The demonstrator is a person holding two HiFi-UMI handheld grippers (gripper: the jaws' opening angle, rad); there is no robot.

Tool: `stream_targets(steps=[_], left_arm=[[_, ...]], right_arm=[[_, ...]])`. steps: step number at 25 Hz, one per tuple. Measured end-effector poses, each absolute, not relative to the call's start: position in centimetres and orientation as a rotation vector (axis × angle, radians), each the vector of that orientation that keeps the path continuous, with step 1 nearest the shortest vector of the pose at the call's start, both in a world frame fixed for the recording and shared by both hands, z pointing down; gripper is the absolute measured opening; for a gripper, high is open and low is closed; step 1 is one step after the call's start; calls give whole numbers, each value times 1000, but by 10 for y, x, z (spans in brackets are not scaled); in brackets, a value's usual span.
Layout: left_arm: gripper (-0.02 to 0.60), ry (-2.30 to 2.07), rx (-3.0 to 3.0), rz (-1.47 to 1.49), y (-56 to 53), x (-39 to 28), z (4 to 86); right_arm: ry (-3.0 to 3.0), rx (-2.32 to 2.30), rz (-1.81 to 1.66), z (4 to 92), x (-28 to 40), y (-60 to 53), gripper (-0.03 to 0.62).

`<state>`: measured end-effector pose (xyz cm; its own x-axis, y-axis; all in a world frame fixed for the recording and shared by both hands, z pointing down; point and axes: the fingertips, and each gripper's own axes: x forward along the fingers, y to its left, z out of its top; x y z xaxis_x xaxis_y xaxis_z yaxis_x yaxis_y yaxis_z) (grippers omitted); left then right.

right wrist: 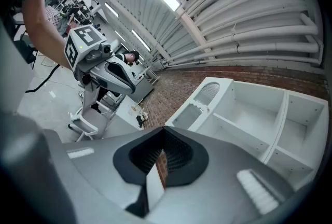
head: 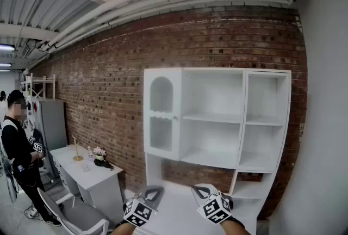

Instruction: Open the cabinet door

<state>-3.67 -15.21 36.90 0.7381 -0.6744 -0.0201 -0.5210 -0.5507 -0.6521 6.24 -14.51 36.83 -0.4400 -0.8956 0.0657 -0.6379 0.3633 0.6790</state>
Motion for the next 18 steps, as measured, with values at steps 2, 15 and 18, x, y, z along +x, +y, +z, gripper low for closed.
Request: stream_targets(steps=[2,15,18], left_arm=[[-2,895,-2283,-306,-151,-36,368],[-2,918,-2250,-258,-113,-42,370],[-2,937,-2250,-215,-98,-49,366]], right_arm=[[-2202,1330,-818,367,61,-143,5],[-2174,1351,-853,378,64,-106,5],[-2174,1361,-863,375,65,-93,5]])
